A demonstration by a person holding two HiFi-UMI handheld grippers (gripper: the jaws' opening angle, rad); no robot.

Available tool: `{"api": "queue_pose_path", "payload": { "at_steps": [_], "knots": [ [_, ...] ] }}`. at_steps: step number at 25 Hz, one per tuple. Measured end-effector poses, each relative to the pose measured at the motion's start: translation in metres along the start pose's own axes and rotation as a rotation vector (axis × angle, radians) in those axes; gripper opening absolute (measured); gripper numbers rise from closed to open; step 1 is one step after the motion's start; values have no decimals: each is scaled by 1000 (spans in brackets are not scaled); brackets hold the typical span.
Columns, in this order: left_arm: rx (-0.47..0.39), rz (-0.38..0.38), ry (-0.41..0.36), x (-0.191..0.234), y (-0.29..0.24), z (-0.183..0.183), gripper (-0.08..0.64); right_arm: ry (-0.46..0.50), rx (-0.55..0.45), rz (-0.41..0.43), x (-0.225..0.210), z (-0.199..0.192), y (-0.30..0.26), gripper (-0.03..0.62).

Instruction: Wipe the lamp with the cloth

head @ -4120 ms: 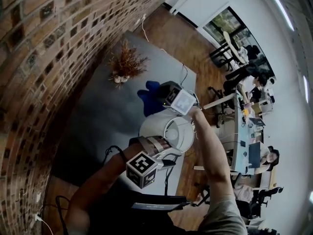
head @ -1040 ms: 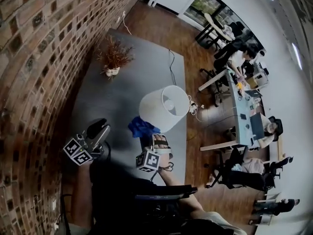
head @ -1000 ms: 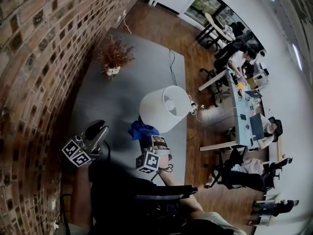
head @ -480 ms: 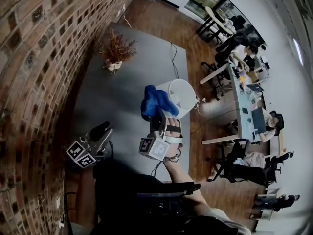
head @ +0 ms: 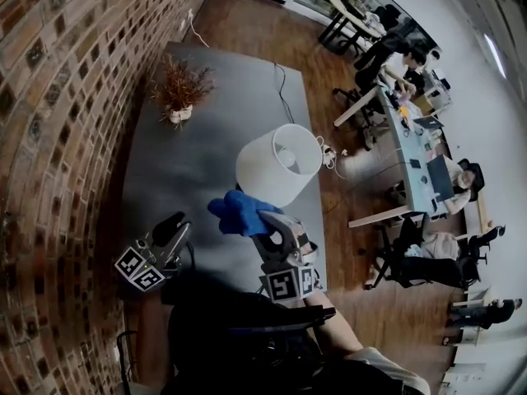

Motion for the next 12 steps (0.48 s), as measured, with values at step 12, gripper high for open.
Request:
{"api": "queue_pose_path", "payload": {
  "at_steps": [12],
  "knots": [
    [77,-124,-75,1,-51,15,110,-91,58,-106,-12,-128,-2,114]
  ]
}}
Point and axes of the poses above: the fingertips, and each gripper's own axes: y backward along the fingers, x to its left, z out of its top, the point moved 4 cm from there along y, backward along the fingers, and after that the axes turned 12 degrees about -y, right-handed, at the moved point
